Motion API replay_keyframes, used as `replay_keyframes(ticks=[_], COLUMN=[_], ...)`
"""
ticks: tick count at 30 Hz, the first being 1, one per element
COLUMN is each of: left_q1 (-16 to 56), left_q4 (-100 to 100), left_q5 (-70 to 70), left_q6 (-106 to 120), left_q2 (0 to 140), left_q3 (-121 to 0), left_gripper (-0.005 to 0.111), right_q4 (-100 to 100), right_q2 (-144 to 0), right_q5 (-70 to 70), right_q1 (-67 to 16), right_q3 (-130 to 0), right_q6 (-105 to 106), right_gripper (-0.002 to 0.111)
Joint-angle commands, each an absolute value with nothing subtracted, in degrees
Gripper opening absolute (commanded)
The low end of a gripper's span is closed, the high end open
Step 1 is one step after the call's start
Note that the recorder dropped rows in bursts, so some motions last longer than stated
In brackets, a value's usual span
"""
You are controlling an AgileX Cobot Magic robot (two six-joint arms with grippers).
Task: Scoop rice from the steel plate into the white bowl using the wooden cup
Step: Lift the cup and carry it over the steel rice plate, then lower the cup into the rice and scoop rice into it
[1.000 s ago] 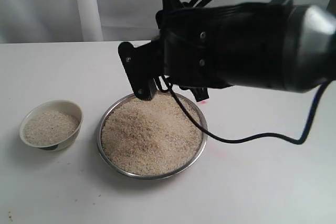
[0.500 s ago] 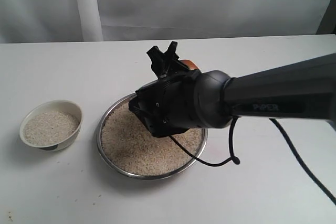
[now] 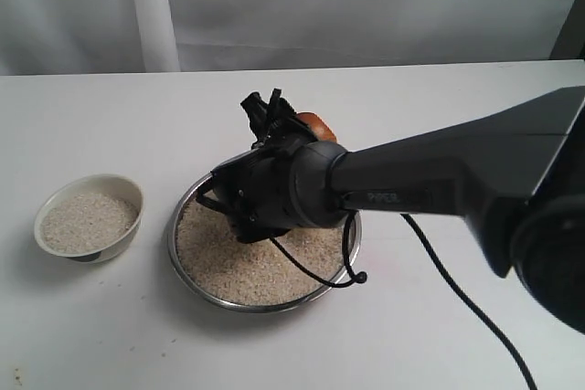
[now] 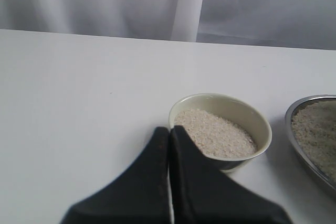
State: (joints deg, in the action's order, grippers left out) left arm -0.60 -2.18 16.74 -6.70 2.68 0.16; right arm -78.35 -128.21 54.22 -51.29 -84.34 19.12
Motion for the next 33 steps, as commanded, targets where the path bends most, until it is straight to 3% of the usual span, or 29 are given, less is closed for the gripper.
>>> replay_keyframes(ticks=[1, 33], left_q1=[-0.68, -0.68], left_q4=[-1.90, -1.90], left_q5=[16.35, 16.35], left_q6=[-7.07, -6.92], left_q2=[2.84, 2.84], left_q3=[0.00, 0.00], left_gripper=[0.000, 0.000], right_q4=[-80.01, -71.33], right_q2=[-128.75, -132.32], right_q5=[55.66, 54.40], right_q1=[-51.16, -53.21], right_q3=[-85.09, -85.09], right_q6=[19.75, 25.31], right_gripper=[0.000, 0.000])
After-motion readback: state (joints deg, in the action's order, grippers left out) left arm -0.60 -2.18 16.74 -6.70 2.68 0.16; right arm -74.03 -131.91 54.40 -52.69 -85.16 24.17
